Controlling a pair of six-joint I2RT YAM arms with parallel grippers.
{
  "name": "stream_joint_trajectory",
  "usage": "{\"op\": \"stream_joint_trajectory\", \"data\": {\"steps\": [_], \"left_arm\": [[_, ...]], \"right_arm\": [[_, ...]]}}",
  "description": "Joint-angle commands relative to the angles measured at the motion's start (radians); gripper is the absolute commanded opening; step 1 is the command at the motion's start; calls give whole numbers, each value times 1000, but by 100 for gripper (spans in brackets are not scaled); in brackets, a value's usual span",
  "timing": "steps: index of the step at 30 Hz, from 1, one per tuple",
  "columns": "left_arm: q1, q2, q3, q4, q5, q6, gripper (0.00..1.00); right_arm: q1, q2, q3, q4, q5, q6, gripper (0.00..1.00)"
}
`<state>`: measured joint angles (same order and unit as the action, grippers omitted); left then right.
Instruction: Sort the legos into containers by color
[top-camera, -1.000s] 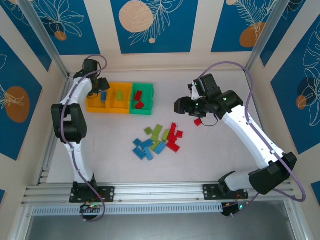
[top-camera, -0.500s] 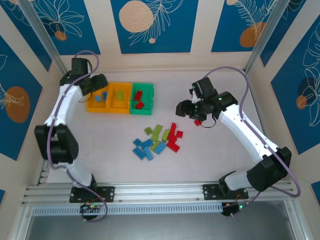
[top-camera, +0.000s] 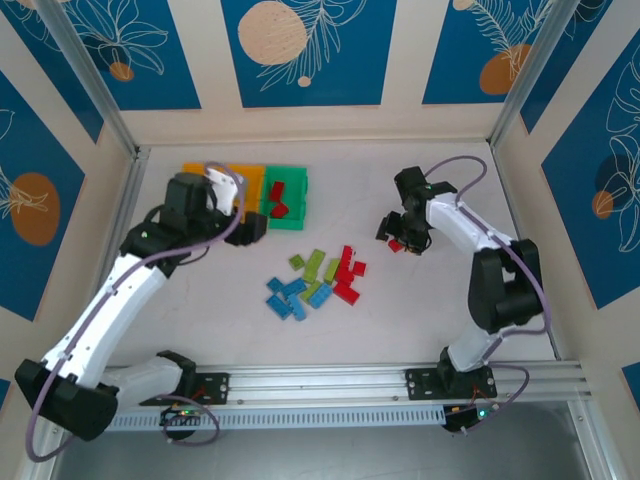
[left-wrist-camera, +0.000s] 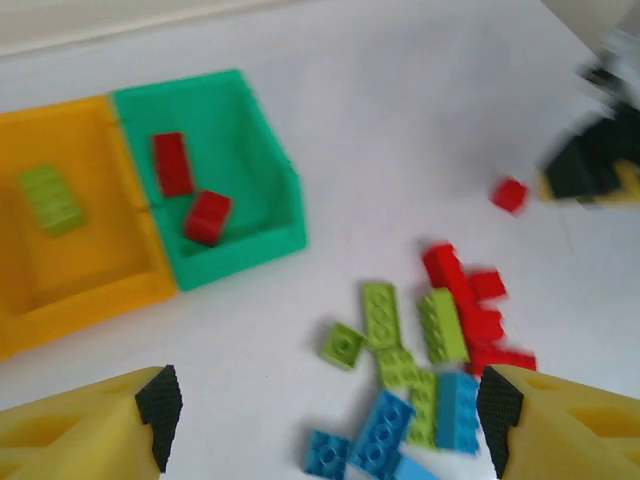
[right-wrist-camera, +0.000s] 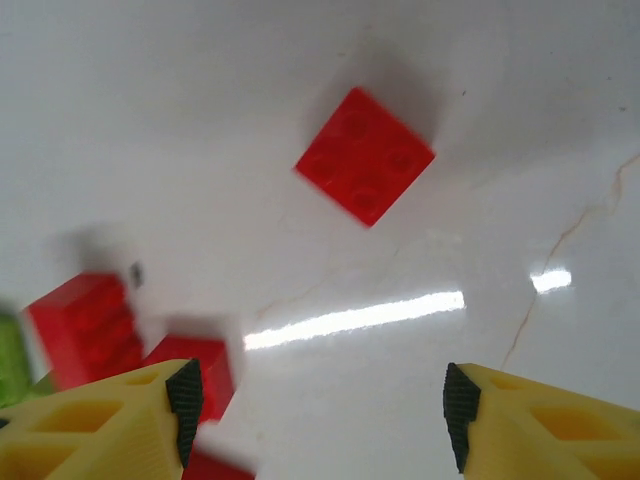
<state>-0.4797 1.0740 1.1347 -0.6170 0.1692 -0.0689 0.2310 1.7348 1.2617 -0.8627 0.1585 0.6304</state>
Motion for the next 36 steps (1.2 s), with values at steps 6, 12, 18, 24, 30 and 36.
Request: {"op": "stream_joint_trajectory", "data": {"steps": [6, 12, 18, 24, 30, 36], "left_arm": [[-228, -148, -191, 86, 37, 130, 86], [-356, -192, -307, 172, -39, 184, 90], [-369, -195, -308, 177, -79, 210, 90], [-369, -206, -294, 210, -124, 198, 90], [-369, -208, -261, 220, -111, 130, 92], [-369, -174, -183, 106, -462, -121, 98]], "right_arm": [[-56, 207, 135, 13, -14, 34, 72], [-63, 271, 153, 8, -42, 61, 61], [-62, 223, 114, 17, -53, 70, 42], [14, 34, 130, 27, -79, 77, 33], [206, -66, 207, 135, -127, 42, 33], [359, 71, 390, 169, -108, 22, 31]]}}
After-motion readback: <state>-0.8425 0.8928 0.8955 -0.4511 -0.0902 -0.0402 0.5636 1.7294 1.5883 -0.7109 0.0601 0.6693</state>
